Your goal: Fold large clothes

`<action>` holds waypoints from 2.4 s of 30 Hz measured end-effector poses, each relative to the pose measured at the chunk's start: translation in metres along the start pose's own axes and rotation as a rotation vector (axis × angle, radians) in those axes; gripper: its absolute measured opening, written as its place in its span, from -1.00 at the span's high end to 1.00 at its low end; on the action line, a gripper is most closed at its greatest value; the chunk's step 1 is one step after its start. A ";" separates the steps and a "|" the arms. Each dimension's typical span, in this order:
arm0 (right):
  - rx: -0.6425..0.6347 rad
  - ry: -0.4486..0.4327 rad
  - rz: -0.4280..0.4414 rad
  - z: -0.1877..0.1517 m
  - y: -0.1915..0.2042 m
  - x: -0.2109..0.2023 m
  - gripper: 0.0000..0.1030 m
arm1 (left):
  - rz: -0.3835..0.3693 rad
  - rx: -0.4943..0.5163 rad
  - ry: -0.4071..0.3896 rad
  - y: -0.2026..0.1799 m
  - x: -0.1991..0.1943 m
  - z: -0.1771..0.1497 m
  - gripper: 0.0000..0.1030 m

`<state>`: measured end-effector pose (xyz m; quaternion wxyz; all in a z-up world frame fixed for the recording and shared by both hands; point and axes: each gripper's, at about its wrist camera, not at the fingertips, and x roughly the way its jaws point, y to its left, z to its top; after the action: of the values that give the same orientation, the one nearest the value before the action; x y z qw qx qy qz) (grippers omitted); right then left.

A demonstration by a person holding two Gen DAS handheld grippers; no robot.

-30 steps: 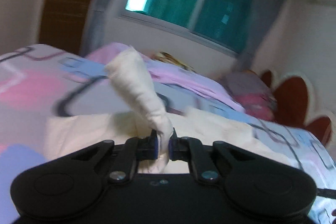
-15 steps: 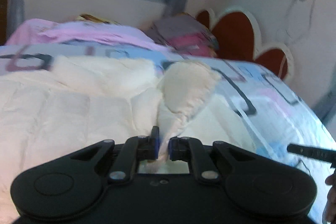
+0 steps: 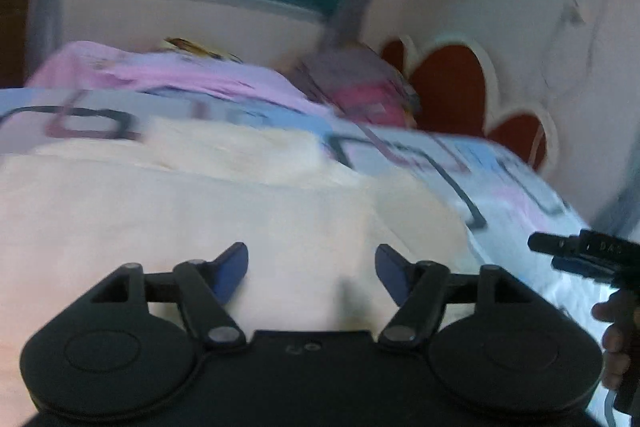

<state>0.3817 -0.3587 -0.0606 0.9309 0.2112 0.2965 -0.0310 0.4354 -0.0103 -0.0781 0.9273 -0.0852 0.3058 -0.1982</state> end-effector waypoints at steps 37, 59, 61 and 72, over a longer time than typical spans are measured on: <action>-0.457 0.165 -0.104 -0.016 0.151 0.149 0.12 | 0.254 0.066 0.099 0.160 0.066 0.046 -0.21; -0.545 0.156 -0.010 -0.080 0.184 0.100 0.11 | 0.186 0.205 0.092 0.061 0.023 -0.015 -0.40; -0.533 0.154 -0.077 -0.078 0.172 0.102 0.12 | 0.212 0.206 0.110 0.070 0.027 -0.018 -0.42; -0.453 0.188 -0.190 -0.063 0.119 0.097 0.11 | 0.283 0.166 0.130 0.108 0.004 -0.019 -0.44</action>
<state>0.4495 -0.2180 -0.1174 0.9158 -0.0297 0.3994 -0.0314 0.4611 0.0853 -0.1256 0.9281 0.0485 0.3567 -0.0954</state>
